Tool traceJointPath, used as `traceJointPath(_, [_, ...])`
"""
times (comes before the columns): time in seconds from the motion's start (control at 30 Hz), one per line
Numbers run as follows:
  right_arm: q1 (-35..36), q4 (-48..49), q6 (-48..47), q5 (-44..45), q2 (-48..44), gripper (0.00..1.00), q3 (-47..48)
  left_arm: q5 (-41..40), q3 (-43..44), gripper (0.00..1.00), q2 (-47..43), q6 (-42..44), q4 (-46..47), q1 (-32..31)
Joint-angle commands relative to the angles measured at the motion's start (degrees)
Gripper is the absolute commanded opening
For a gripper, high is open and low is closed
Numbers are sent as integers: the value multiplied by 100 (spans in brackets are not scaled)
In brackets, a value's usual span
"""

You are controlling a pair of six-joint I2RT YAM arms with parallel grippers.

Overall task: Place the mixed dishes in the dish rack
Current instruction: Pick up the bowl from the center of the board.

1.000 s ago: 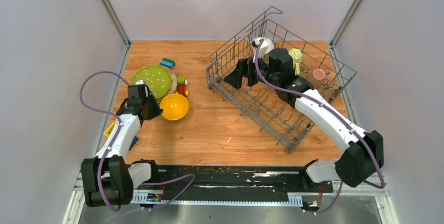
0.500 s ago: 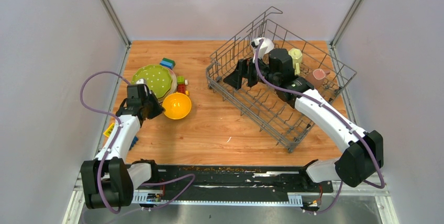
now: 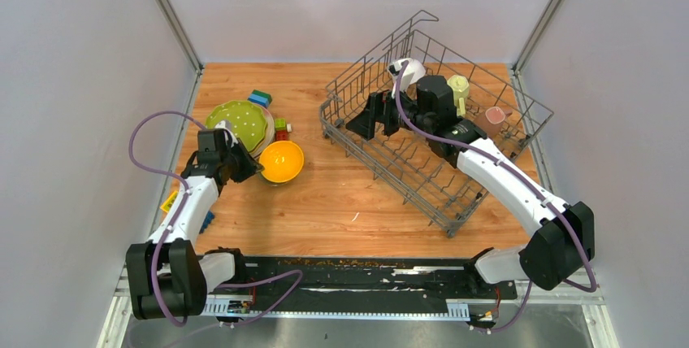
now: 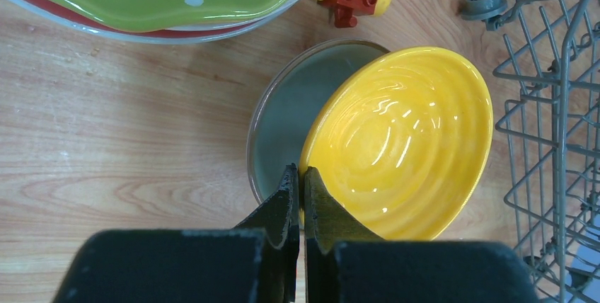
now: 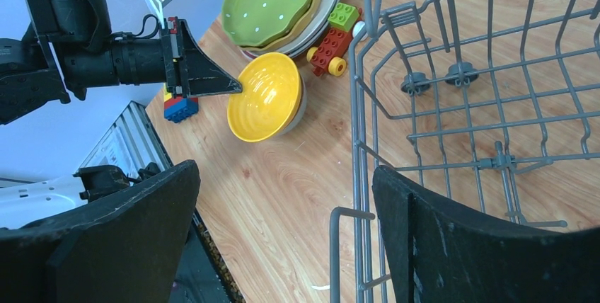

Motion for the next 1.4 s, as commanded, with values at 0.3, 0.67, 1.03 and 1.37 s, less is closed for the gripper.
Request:
traceJointPath(0.3, [36, 152, 282, -426, 19, 94, 217, 131, 161, 0, -234, -128, 204, 30])
traceJointPath(0.67, [44, 580, 601, -652, -67, 94, -52, 85, 150, 0, -488, -180, 247, 25])
traceJointPath(1.03, [51, 628, 862, -1024, 49, 94, -29, 233, 171, 0, -711, -322, 278, 25])
traceJointPath(1.37, [44, 942, 1201, -1308, 83, 95, -132, 1360, 499, 0, -988, -406, 740, 24])
